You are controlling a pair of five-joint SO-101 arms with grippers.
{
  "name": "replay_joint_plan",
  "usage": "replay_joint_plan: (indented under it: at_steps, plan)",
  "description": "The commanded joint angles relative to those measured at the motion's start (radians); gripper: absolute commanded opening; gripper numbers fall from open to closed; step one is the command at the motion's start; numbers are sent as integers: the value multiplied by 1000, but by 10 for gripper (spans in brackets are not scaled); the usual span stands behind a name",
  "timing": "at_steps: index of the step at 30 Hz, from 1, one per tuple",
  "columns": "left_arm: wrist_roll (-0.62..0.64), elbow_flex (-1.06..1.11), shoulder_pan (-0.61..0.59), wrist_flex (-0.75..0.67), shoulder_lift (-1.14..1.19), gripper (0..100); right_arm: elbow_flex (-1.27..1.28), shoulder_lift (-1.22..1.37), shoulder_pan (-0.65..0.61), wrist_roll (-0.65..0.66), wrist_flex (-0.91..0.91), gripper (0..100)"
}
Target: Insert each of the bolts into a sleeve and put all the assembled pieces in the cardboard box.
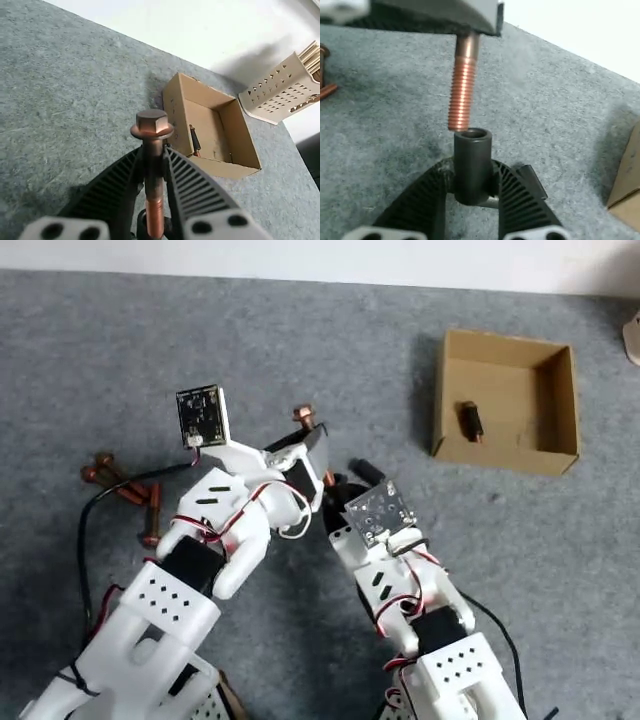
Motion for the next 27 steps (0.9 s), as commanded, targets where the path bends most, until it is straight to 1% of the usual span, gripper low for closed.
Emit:
replay_joint_plan:
  at_steps: [1, 3, 7, 10, 19, 23, 27]
  plan:
    - [-11, -7, 8, -77, -30, 5, -19, -31, -8, -23, 1, 5]
    - [-14, 27, 1, -149, -30, 5, -21, -31, -8, -23, 1, 5]
    - [-84, 116, 5, -308, -30, 5, -21, -31, -8, -26, 2, 5]
    - [-87, 159, 5, -381, -30, 5, -21, -31, -8, -28, 2, 5]
    - [-84, 170, 5, -381, -30, 5, -21, -31, -8, -28, 2, 5]
    - [-81, 180, 16, -334, -30, 5, -21, -31, -7, -28, 2, 5]
    - [-81, 199, 24, -322, -36, 5, -21, -31, -5, -28, 2, 5]
